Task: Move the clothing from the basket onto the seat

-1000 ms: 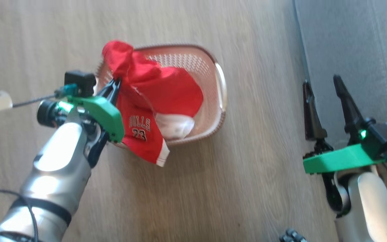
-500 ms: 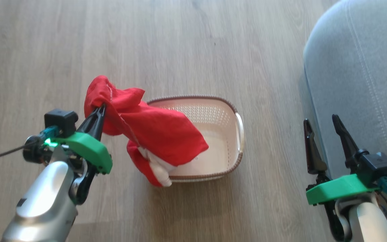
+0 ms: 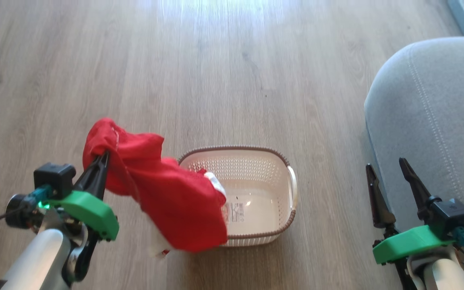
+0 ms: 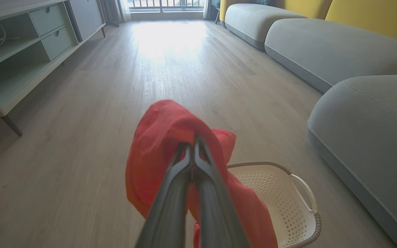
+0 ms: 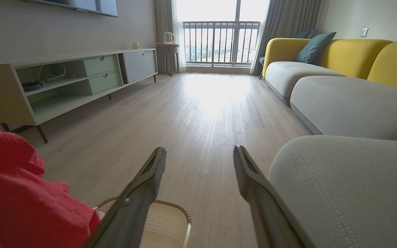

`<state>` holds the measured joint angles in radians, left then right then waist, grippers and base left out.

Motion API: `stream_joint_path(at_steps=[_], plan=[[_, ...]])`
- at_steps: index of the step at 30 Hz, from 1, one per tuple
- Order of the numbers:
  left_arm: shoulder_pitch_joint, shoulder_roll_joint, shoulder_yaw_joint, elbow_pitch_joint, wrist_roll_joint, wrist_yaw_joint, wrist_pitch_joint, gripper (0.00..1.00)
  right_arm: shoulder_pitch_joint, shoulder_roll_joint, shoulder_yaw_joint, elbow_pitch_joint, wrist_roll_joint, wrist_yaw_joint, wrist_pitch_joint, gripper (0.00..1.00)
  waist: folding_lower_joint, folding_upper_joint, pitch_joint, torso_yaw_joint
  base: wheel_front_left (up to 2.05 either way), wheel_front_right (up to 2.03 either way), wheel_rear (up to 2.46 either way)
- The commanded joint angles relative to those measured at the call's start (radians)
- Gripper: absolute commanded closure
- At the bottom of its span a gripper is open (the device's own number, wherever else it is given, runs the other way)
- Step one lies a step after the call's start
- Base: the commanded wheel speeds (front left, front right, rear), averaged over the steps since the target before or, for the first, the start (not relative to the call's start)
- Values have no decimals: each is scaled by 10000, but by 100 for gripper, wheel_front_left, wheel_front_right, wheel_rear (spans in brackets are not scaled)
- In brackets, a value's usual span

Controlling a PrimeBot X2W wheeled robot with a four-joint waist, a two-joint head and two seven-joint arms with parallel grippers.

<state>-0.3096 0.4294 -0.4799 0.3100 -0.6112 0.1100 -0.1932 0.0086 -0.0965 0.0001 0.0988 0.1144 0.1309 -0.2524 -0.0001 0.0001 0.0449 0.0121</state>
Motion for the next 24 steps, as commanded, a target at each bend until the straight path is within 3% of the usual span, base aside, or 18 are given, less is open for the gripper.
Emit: stream_joint_path(at_steps=[1, 15, 19, 24], plan=[[-205, 535, 589, -591, -95, 165, 48, 100, -145, -215, 254, -270, 79, -2, -94, 0, 1, -1, -280, 4, 0, 0, 0], [422, 1148, 679, -2811, -35, 890, 828, 100, -397, -555, 954, -420, 170, -2, 40, 0, 1, -1, -545, 80, 0, 0, 0], [310, 1228, 551, -3478, 66, 966, 1121, 100, -915, -644, 1769, -526, 209, -2, 191, 0, 1, -1, -522, 109, 0, 0, 0], [5, 1147, 264, -4172, 175, 952, 1492, 100, -1884, -691, 3505, -430, 409, -2, 499, 0, 1, -1, -508, 164, 0, 0, 0]])
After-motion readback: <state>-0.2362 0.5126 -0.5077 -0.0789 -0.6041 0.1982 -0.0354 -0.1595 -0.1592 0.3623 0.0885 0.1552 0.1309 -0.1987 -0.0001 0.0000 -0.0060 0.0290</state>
